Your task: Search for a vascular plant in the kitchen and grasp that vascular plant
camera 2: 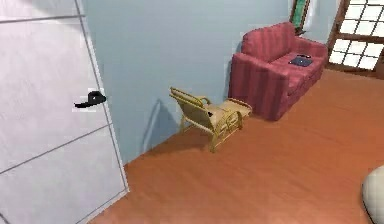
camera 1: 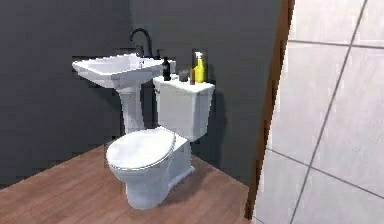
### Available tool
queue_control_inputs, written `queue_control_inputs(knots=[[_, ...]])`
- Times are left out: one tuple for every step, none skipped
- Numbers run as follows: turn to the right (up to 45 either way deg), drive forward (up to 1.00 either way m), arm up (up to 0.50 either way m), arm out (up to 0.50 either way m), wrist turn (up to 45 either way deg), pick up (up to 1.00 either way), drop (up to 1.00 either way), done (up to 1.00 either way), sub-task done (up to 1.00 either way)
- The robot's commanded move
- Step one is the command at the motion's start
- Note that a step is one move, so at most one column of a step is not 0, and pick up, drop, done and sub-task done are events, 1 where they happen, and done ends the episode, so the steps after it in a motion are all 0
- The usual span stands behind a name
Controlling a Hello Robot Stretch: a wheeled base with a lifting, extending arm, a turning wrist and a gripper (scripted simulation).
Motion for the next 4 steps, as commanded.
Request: queue_control_inputs(knots=[[-45.0, 0.0, 0.0, 0.0, 0.0, 0.0, 0.0, 0.0, 0.0], [-15.0, 0.0, 0.0, 0.0, 0.0, 0.0, 0.0, 0.0, 0.0], [0.0, 0.6, 0.0, 0.0, 0.0, 0.0, 0.0, 0.0, 0.0], [-21.0, 0.0, 0.0, 0.0, 0.0, 0.0, 0.0, 0.0, 0.0]])
